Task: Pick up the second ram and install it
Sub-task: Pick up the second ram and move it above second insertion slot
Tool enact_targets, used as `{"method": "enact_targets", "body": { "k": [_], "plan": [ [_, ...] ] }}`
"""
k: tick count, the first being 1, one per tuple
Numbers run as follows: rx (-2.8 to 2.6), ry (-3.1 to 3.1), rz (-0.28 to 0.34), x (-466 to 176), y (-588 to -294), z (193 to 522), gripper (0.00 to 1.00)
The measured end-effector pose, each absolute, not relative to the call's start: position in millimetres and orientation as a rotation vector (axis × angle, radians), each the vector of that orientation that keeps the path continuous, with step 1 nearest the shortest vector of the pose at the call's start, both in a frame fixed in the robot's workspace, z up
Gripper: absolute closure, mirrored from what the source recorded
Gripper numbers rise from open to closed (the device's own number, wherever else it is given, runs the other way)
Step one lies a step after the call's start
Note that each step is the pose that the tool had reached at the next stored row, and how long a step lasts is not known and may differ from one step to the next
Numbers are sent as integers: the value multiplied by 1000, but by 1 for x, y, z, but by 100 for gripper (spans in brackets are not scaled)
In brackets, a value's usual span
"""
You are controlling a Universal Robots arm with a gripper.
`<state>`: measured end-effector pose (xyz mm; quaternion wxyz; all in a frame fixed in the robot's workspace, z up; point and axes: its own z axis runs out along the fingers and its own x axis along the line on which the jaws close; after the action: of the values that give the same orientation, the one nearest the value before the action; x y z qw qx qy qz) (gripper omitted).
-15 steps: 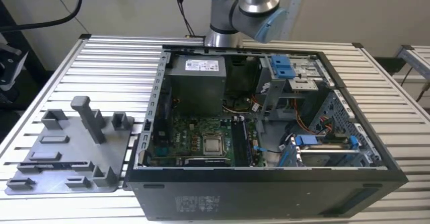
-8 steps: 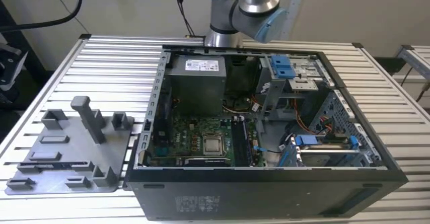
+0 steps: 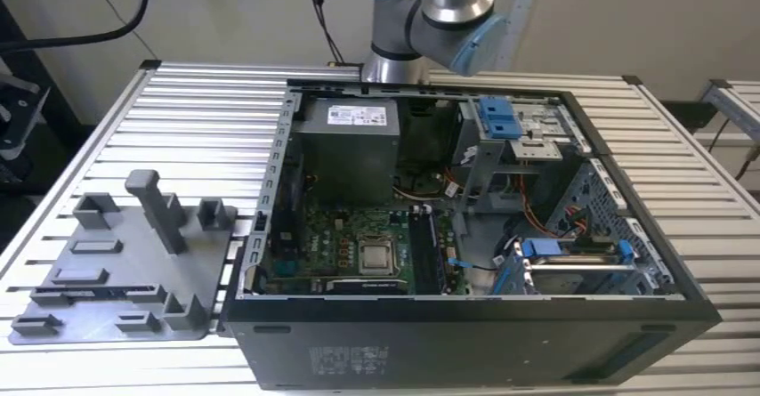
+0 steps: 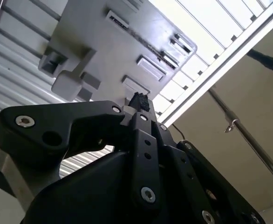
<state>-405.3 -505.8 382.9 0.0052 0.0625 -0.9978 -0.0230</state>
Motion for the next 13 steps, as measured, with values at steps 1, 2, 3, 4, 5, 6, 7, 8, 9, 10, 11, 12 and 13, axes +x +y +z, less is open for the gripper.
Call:
{"method": "enact_targets", "body": {
  "k": [1, 2, 3, 4, 5, 6, 7, 8, 9, 10, 11, 12, 13],
  "plan": [
    [220, -3122, -72, -405, -506, 383, 89],
    [244, -3120, -71, -405, -506, 383, 89],
    [268, -3118, -71, -405, -506, 383, 89],
    [291, -3115, -71, -405, -506, 383, 89],
    [308, -3113, -71, -405, -506, 383, 89],
    [327, -3111, -70, -406, -506, 383, 89],
    [346, -3109, -70, -406, -506, 383, 89],
    [363, -3107, -70, -406, -506, 383, 89],
    [381, -3104, -70, -406, -506, 383, 89],
    [397, -3102, -69, -406, -506, 383, 89],
    [416, -3099, -69, -406, -506, 383, 89],
    [434, -3096, -68, -406, -506, 383, 89],
    [454, -3093, -67, -406, -506, 383, 89]
  ]
}}
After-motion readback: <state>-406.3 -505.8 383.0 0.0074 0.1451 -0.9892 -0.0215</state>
